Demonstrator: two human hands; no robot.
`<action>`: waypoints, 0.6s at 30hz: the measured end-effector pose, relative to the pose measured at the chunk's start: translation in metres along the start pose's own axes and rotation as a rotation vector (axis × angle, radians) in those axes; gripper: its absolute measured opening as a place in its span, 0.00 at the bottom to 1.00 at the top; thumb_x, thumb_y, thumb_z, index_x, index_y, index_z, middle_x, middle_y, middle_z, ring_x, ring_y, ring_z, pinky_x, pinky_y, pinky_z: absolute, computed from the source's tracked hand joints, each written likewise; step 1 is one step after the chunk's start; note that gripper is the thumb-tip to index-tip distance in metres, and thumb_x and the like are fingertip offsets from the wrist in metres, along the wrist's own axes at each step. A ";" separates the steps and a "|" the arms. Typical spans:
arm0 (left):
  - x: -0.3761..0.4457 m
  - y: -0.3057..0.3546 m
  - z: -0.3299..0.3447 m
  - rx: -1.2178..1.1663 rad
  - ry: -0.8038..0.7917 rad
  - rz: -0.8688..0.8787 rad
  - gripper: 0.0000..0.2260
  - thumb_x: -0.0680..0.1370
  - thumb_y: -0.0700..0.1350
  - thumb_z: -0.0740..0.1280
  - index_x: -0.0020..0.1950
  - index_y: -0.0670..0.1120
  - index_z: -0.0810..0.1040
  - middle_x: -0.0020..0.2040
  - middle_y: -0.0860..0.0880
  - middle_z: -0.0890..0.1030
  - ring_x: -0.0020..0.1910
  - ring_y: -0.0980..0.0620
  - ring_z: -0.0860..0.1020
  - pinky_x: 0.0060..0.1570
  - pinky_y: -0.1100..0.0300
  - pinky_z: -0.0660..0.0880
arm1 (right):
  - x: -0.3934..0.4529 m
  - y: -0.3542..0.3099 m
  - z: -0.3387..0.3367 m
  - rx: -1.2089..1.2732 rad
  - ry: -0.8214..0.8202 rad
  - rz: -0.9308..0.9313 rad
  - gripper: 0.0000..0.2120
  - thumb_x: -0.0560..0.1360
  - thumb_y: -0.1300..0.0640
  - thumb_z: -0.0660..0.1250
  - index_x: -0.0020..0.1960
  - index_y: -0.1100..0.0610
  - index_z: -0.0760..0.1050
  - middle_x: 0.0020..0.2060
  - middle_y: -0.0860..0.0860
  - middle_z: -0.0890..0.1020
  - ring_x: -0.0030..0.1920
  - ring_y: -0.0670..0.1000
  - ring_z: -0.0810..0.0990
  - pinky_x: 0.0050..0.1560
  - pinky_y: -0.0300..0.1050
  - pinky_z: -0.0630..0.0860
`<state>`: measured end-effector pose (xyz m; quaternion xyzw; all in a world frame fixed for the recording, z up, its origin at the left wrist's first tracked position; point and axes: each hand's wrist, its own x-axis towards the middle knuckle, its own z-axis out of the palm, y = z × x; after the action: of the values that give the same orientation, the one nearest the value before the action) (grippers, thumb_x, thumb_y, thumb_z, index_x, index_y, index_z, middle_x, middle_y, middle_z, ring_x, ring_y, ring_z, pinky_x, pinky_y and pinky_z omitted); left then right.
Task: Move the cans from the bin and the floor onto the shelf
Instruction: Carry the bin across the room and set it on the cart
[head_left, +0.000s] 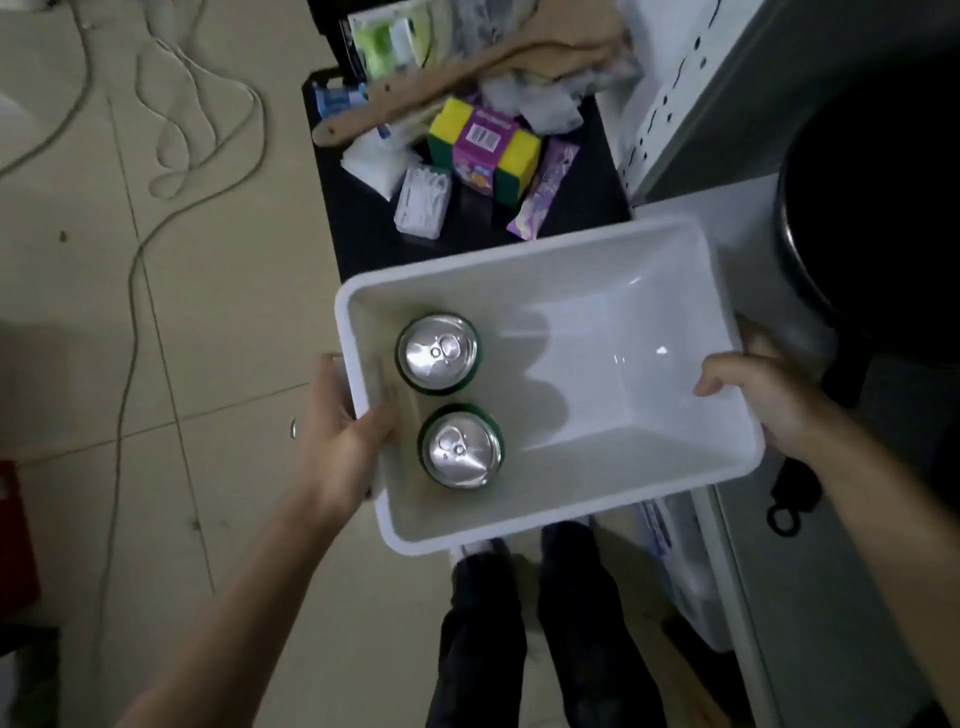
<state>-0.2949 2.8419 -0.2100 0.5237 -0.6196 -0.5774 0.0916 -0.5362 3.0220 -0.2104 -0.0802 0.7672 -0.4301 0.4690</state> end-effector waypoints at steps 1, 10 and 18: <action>0.010 -0.003 0.002 -0.006 0.002 0.007 0.11 0.62 0.42 0.61 0.43 0.51 0.70 0.40 0.53 0.74 0.30 0.68 0.76 0.25 0.72 0.70 | 0.011 0.001 0.003 -0.004 0.001 -0.008 0.14 0.52 0.65 0.59 0.35 0.53 0.72 0.25 0.44 0.78 0.24 0.38 0.75 0.23 0.27 0.68; 0.064 -0.014 0.008 -0.008 0.021 0.036 0.12 0.62 0.38 0.59 0.45 0.43 0.68 0.35 0.53 0.71 0.25 0.68 0.73 0.24 0.74 0.68 | 0.066 0.004 0.015 -0.052 -0.011 -0.035 0.15 0.63 0.71 0.59 0.36 0.51 0.71 0.25 0.42 0.79 0.27 0.40 0.77 0.23 0.26 0.69; 0.065 -0.032 0.017 -0.066 0.028 -0.040 0.13 0.65 0.35 0.60 0.41 0.52 0.68 0.36 0.54 0.72 0.26 0.69 0.74 0.24 0.74 0.70 | 0.076 0.002 0.015 -0.137 0.003 -0.009 0.12 0.58 0.67 0.61 0.34 0.50 0.72 0.30 0.45 0.74 0.29 0.40 0.75 0.28 0.30 0.70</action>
<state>-0.3180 2.8103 -0.2731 0.5408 -0.5882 -0.5919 0.1061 -0.5652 2.9741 -0.2639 -0.1147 0.7951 -0.3790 0.4593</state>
